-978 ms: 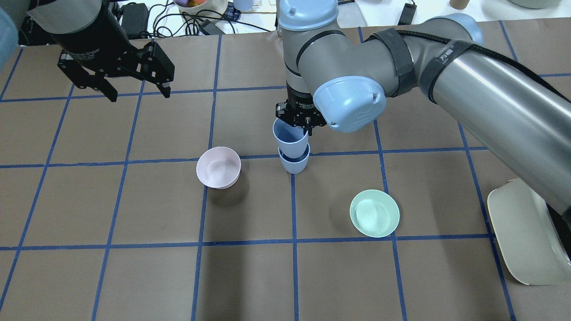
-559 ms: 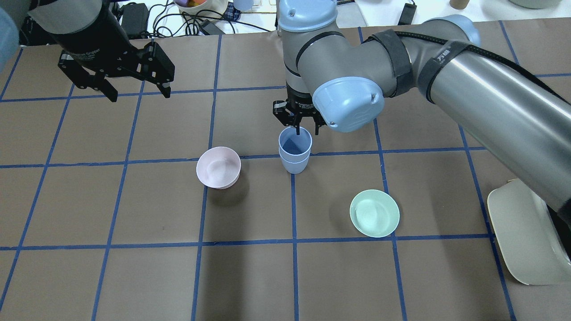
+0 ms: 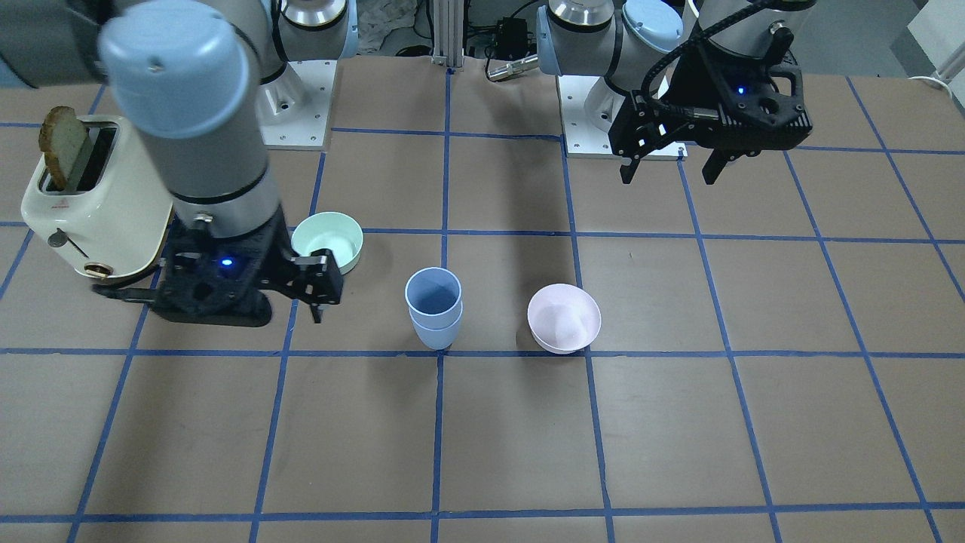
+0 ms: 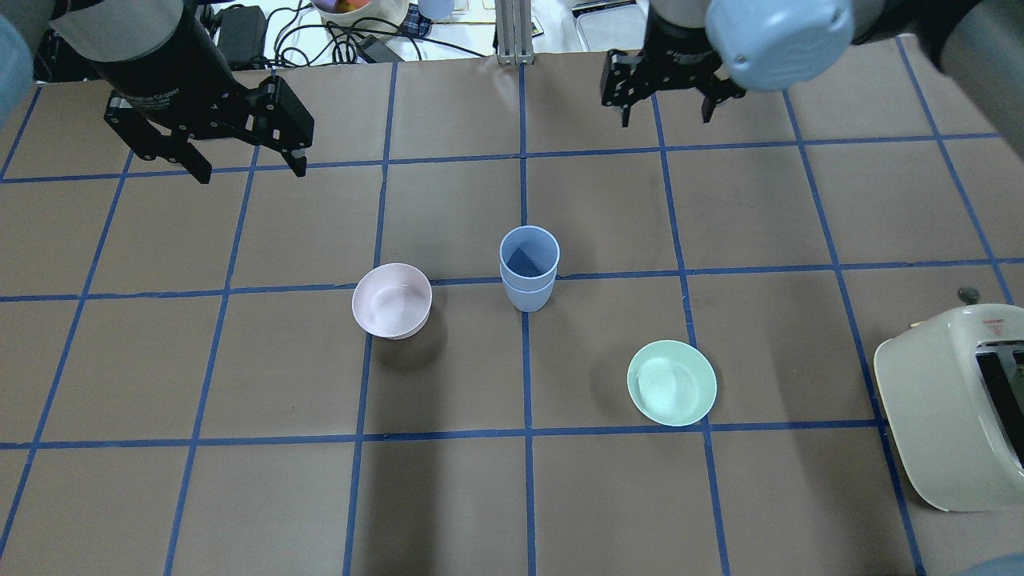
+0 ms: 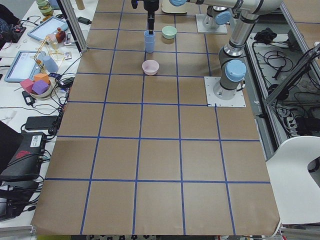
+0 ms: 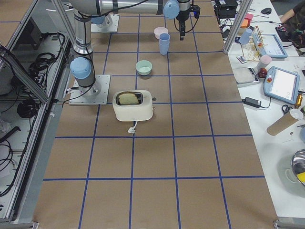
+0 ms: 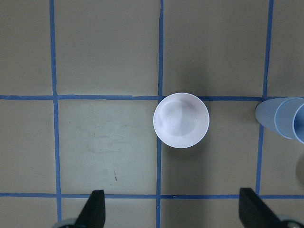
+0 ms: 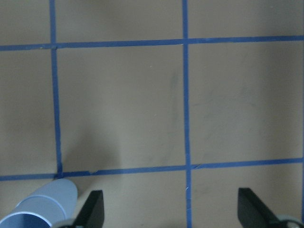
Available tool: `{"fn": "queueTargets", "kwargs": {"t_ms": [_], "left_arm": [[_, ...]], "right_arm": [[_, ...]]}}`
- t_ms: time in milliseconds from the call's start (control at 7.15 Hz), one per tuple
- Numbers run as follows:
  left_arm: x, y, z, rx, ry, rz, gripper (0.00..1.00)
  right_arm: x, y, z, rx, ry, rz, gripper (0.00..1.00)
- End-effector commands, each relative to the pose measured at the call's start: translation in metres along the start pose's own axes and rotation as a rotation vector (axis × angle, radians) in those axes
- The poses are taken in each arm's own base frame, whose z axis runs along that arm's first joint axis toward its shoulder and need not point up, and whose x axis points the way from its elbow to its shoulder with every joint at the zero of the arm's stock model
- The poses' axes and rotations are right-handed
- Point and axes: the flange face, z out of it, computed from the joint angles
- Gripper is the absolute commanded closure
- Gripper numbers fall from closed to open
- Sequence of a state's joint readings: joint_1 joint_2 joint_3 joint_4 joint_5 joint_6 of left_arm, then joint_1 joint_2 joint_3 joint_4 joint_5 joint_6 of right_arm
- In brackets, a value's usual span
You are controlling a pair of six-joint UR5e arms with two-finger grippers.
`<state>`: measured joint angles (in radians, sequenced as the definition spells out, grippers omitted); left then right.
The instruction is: Stack blue cups with both arms
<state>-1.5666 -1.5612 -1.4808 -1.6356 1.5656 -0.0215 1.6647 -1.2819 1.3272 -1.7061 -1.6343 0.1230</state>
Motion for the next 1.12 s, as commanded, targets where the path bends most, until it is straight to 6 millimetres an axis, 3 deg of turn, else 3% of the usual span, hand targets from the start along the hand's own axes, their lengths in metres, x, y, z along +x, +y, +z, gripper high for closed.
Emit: {"fn": "queueTargets", "kwargs": {"t_ms": [0,140,419,978], "left_arm": [[0.001,-0.002,0.002,-0.004,0.001,0.001,0.0],[0.001,-0.003,0.004,-0.006,0.001,0.001,0.0],[0.001,-0.002,0.003,-0.006,0.001,0.0,0.0],[0.001,-0.001,0.003,-0.01,0.001,0.003,0.0]], "right_arm": [[0.042,-0.012,-0.055,-0.019,0.018,-0.015,0.0],[0.052,-0.004,-0.063,-0.029,0.015,-0.149,0.0],[0.066,-0.002,-0.073,-0.012,-0.001,-0.133,0.0],[0.06,0.024,-0.069,-0.098,-0.066,-0.074,0.0]]}}
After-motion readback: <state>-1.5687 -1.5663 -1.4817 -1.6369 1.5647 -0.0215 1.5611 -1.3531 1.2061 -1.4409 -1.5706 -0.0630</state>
